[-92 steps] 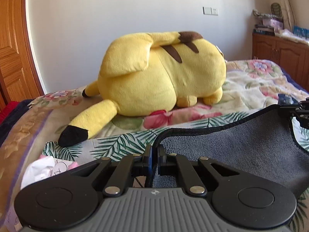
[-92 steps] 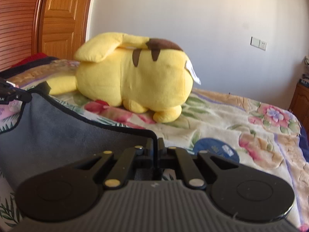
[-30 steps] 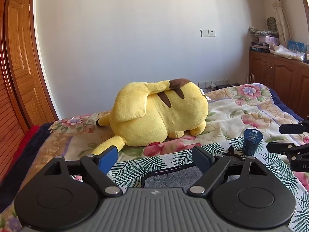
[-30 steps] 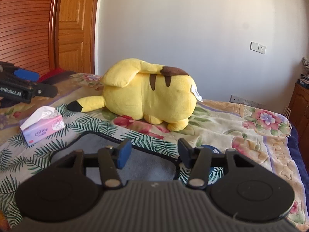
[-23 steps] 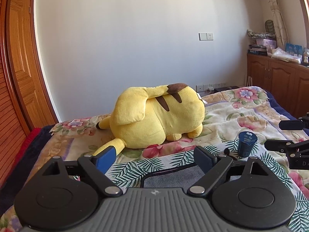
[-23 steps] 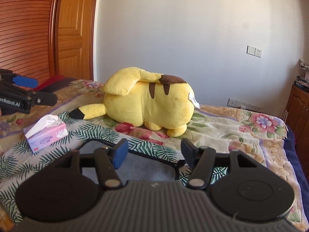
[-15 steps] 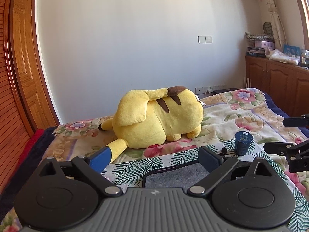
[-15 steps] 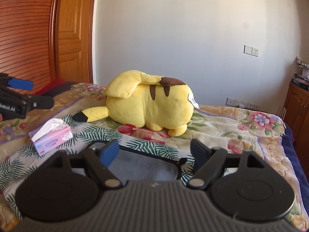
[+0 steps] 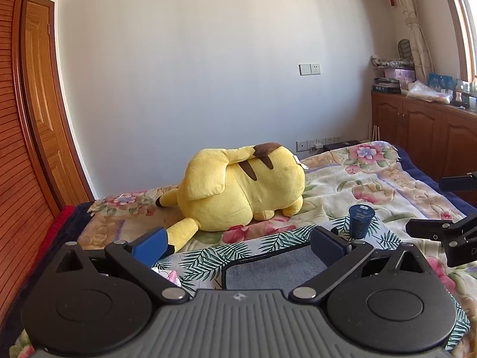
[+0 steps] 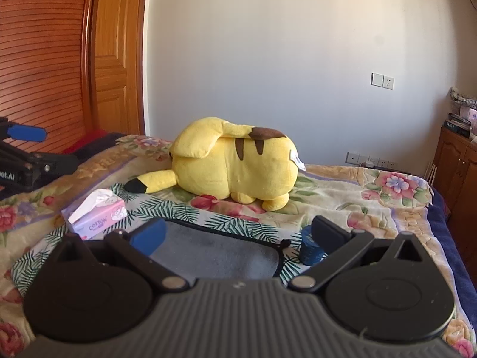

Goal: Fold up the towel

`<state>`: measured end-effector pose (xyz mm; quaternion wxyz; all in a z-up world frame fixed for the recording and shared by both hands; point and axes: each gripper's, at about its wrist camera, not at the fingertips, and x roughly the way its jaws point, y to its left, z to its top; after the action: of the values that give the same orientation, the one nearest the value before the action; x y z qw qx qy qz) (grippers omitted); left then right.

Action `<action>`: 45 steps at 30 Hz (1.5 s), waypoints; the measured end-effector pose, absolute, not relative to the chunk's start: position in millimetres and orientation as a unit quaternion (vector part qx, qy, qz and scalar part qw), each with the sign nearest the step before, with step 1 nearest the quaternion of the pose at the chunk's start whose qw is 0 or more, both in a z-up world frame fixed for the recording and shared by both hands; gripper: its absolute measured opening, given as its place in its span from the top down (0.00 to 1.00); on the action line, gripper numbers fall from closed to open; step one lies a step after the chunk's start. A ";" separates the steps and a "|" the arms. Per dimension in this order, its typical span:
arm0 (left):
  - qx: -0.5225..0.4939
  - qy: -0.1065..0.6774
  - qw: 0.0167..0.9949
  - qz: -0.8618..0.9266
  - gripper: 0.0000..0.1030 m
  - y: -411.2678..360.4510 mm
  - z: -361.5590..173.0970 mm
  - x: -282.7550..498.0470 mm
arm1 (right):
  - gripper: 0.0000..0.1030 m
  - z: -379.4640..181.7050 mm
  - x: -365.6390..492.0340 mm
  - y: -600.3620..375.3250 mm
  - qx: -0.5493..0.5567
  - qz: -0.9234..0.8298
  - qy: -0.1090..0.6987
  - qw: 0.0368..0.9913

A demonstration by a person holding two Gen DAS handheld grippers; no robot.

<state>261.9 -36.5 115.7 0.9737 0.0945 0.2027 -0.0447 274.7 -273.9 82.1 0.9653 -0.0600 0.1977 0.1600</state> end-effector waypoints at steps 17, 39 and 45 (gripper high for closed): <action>0.087 0.186 0.978 -0.049 0.18 -28.4 169.0 178.5 | 0.00 131.6 214.6 -273.5 -0.052 0.152 0.175 0.971; 0.065 0.199 0.977 -0.037 0.18 -18.6 143.2 85.2 | 0.00 109.1 135.9 -258.2 -0.036 0.149 0.186 0.970; 0.062 0.204 0.976 -0.046 0.18 -18.9 126.1 65.0 | 0.00 94.7 117.2 -258.5 -0.028 0.148 0.193 0.970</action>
<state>65.0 -18.9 126.1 0.9759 0.0625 0.2041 -0.0457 117.2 -258.5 94.7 0.9697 -0.0278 0.1926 0.1476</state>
